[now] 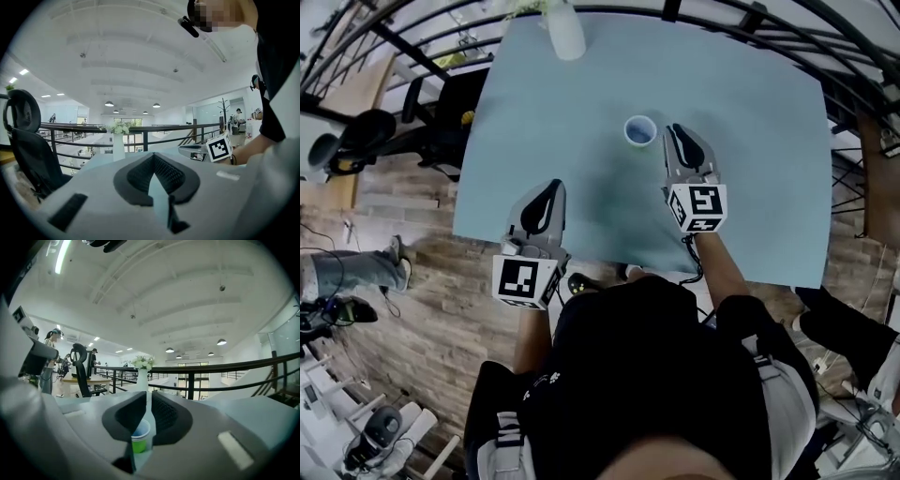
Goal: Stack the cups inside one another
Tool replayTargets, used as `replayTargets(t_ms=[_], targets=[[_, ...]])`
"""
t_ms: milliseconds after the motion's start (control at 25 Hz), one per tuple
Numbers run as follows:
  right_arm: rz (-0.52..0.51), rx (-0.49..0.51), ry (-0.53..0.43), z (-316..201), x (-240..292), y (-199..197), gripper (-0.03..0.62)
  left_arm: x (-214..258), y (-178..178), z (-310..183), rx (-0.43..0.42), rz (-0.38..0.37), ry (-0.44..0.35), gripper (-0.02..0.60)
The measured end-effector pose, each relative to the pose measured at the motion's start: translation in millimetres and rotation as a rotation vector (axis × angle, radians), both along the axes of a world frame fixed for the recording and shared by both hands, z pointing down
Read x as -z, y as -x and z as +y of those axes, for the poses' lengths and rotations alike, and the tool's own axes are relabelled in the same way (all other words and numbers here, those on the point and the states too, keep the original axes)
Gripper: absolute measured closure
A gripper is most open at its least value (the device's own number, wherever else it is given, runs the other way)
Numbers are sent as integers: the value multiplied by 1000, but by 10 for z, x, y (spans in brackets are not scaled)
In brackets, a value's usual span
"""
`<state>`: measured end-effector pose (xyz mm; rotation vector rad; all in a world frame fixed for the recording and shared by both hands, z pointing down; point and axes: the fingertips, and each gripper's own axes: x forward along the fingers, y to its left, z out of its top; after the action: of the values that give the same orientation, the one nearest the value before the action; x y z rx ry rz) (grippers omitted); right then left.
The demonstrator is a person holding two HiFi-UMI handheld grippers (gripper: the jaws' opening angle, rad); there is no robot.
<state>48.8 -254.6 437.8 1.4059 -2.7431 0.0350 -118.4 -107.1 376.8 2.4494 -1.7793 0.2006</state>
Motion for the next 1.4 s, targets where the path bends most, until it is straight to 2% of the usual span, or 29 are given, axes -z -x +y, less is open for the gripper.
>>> replayTargets(t_ms=[80,360,640,1000,1400], targets=[[-5,-30,-1,46,69,-120,582,9,-89,-61,-29,5,-6,589],[-88,-88,58,385,191,-399,583,-19,-323,-204,-121,37,-16,589],[-112,-122,78,715,247,-608,583,-33,-527,-266,-183,50,-20,589],[-96,-125,80,938,302,-600,583,-7,-554,-271,-211,57,-27,589],[-100,-92,64,972,400,-510,583,-7,-488,-208,-200,52,-21,589]])
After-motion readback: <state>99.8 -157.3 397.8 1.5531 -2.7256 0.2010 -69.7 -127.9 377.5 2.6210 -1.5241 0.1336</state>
